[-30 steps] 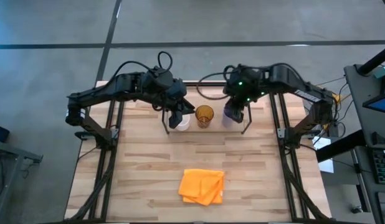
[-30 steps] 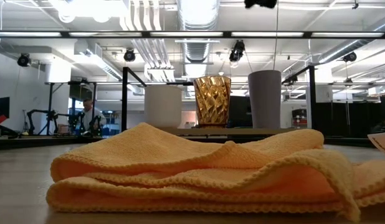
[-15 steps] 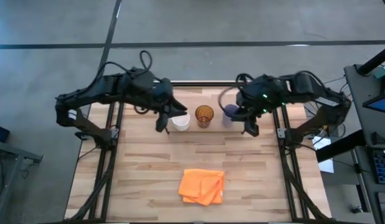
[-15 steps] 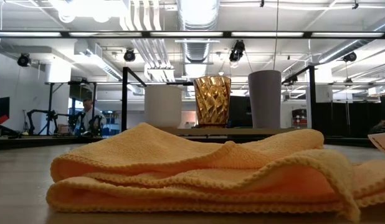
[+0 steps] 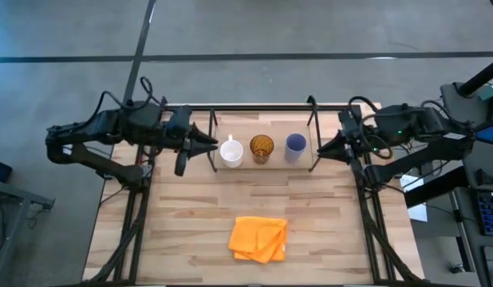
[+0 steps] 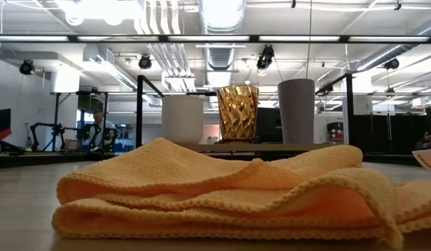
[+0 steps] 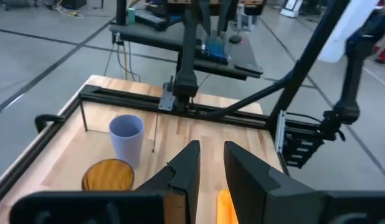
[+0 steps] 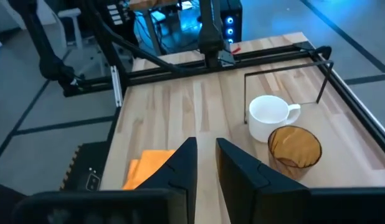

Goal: Stack small to large cups/mugs on shelf
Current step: Return to Home Position

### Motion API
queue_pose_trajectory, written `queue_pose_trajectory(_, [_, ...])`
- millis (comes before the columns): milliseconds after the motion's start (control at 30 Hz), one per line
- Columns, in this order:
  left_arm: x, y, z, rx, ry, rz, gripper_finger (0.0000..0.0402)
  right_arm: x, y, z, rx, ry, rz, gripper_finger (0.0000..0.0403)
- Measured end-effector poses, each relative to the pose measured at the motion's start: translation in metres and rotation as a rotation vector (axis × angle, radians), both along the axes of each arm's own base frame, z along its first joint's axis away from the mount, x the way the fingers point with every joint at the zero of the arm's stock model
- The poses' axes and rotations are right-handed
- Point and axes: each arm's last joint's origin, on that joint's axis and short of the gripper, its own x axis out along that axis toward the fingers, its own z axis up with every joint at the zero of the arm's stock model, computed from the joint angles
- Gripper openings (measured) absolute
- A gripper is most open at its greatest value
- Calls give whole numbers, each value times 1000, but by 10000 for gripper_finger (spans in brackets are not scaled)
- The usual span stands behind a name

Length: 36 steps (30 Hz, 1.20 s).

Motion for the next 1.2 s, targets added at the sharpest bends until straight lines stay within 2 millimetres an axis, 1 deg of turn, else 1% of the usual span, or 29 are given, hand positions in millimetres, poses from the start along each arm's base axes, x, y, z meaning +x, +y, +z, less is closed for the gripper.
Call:
queue_pose_trajectory(167, [-13, 0, -17, -35, -50, -1, 59, -7, -1, -14, 7, -29, 1, 54])
queue_pose_trajectory(300, [-25, 1, -27, -58, -77, 3, 59, -7, -1, -24, 9, -100, 5, 54])
queue_pose_trajectory(400, [-31, 1, -32, -60, -103, 2, 59, -2, 0, -31, -12, -141, 16, 54])
queue_pose_trajectory(567, [-41, 2, -32, -61, -140, 2, 59, 11, -2, -45, -37, -130, 0, 54])
queue_pose_trajectory(667, [-47, 2, -30, -59, -157, 4, 59, 16, -9, -46, -62, -149, -39, 54])
queue_pose_trajectory(833, [-56, 3, -27, -58, -185, 13, 59, 18, -30, -44, -92, -182, -145, 54])
queue_pose_trajectory(933, [-59, 3, -27, -58, -188, 13, 59, 17, -38, -46, -75, -179, -106, 54])
queue_pose_trajectory(1067, [-62, 3, -38, -46, -158, 13, 59, 17, -39, -54, -26, -164, -15, 54])
queue_pose_trajectory(1200, [-67, 4, -55, -52, -153, 37, 59, 9, -38, -61, 6, -166, -13, 54])
